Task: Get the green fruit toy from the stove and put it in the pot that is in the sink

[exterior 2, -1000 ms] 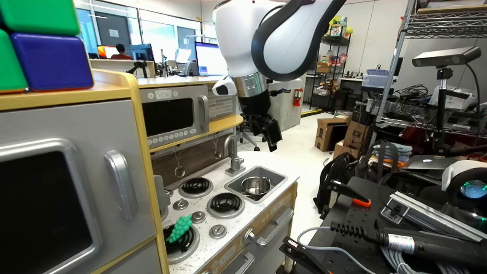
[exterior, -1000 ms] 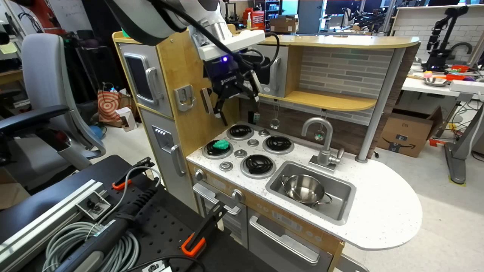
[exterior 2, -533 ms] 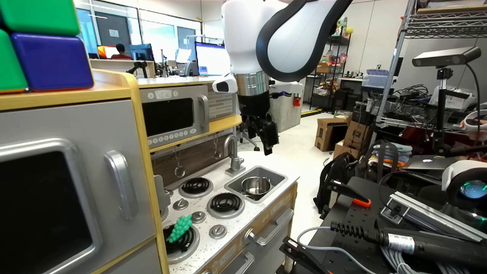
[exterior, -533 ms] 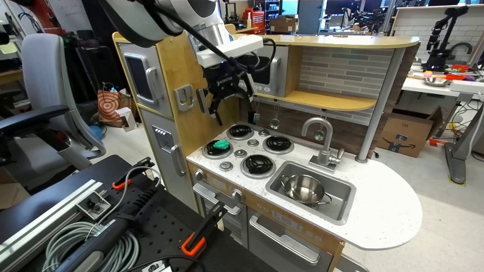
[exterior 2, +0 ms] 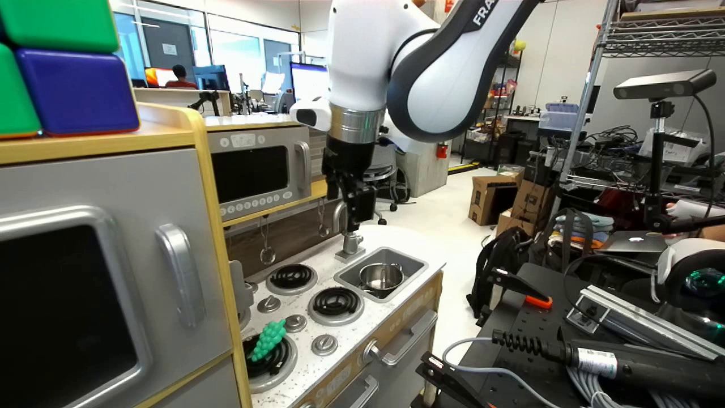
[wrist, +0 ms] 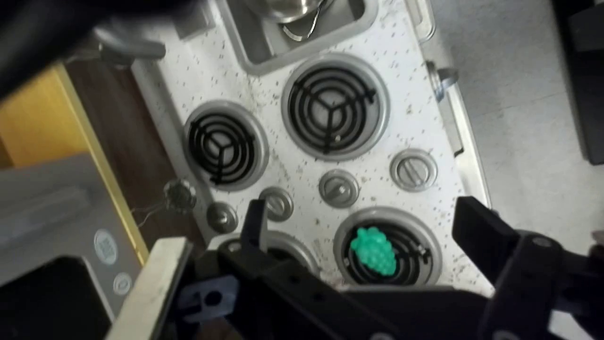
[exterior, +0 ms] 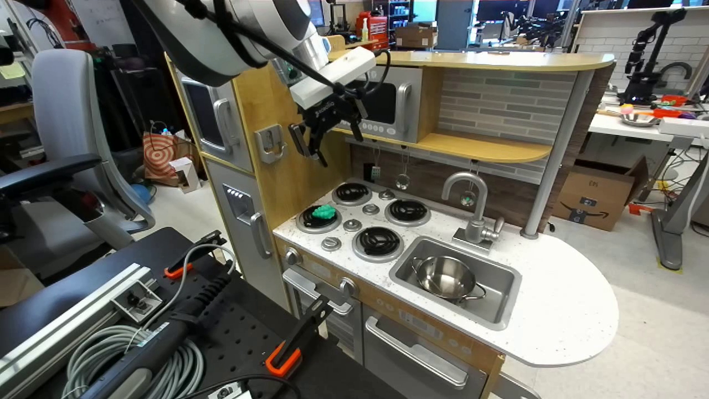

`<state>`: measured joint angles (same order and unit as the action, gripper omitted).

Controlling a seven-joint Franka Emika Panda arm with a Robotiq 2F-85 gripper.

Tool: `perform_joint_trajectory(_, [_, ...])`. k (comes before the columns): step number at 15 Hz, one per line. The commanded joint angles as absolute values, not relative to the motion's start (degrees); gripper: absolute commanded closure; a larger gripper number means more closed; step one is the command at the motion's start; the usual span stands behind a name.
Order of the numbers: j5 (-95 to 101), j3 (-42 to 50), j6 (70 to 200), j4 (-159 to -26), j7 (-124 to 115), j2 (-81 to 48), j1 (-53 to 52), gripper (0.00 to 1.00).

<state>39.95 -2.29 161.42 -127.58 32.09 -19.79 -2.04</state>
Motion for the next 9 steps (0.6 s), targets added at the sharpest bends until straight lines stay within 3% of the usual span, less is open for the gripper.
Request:
perform_joint_trajectory(1, [41.2,-3.1,174.2,-122.6,30.7,-27.4,-2.7,0.00])
perform_joint_trajectory(4, [35.2,-12.8,180.0,-119.6,37.9,-34.5,3.6,0.00])
perform_joint_trajectory(7, [31.5,-26.4,174.7,-115.1,47.8,-42.2,13.5,0.00])
perform_joint_trajectory(9, [31.0,-30.3,171.8,-112.4,51.5,-45.3,17.1,0.00])
